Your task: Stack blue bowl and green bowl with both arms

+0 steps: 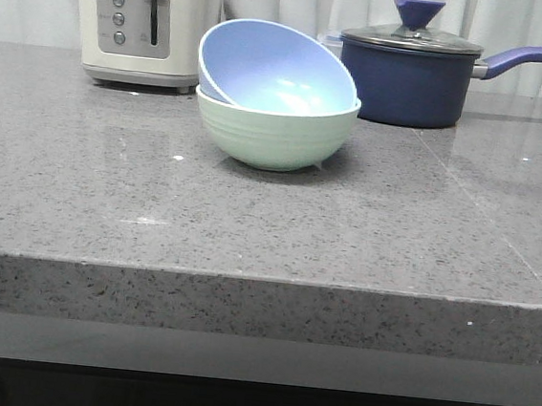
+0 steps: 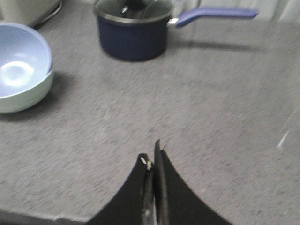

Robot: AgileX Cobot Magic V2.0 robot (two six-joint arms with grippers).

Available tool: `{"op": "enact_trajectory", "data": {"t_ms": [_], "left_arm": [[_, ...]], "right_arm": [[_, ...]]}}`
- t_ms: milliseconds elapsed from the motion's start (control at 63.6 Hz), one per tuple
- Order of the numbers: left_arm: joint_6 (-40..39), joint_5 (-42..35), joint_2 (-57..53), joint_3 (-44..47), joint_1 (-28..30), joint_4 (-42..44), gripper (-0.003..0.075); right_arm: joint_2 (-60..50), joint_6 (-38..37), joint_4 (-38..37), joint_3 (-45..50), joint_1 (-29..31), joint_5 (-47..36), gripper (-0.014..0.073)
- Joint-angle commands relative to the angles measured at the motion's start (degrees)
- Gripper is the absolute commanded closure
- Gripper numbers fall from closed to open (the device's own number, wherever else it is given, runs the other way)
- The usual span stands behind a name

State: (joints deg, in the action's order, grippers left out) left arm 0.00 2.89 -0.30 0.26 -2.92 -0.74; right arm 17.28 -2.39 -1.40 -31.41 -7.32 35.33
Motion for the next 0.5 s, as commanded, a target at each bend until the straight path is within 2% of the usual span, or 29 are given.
{"op": "enact_trajectory", "data": {"t_ms": [0,110,267,487], "left_arm": [[0.0,-4.4,-0.9,0.3,-0.1,-0.6,0.074],[0.0,-4.4,-0.9,0.3,-0.1,-0.6,0.074],[0.0,-4.4,-0.9,0.3,-0.1,-0.6,0.074],[0.0,-4.4,-0.9,0.3,-0.1,-0.6,0.074]], "right_arm": [[-3.5,2.4,-1.0,4.4,2.7,-11.7,0.065],[-9.2,2.4,-0.9,12.4,5.3,-19.1,0.065],[-15.2,2.4,-0.9,22.0,5.9,-25.6,0.065],[-19.0,2.4,-0.3,29.9,5.9,-33.3,0.065]]}}
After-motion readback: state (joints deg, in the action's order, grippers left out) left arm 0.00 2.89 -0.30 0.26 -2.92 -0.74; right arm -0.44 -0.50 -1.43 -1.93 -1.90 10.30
